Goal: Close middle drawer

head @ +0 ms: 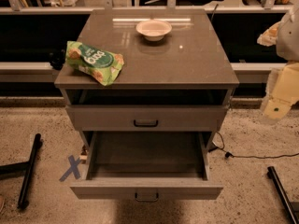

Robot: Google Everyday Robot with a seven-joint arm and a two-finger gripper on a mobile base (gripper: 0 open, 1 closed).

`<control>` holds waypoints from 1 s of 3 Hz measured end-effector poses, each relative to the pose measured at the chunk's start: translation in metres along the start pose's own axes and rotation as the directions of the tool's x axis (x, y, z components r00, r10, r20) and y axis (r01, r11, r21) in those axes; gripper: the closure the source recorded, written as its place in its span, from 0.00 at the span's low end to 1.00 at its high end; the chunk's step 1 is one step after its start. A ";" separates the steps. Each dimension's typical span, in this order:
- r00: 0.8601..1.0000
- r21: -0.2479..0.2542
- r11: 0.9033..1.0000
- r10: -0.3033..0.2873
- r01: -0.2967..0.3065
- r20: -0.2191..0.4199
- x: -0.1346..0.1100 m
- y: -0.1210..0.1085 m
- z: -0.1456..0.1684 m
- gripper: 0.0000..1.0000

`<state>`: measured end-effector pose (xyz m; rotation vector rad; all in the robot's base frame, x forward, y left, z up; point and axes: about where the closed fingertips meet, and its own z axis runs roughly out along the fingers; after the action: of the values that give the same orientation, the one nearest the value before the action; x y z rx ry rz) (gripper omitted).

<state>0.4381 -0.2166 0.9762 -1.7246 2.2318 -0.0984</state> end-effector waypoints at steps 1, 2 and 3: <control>1.000 -0.002 1.000 0.014 -0.014 0.006 0.001 0.001 0.004 0.00; 0.995 -0.057 0.994 0.091 -0.088 0.040 0.024 0.018 0.040 0.00; 0.976 -0.169 0.964 0.216 -0.207 0.033 0.059 0.058 0.108 0.00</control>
Offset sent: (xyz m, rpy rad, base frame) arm -0.0400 -0.0414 -0.1421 0.1886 0.1988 -0.1718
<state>0.4025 -0.2419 0.8470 -1.5333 2.4288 0.1820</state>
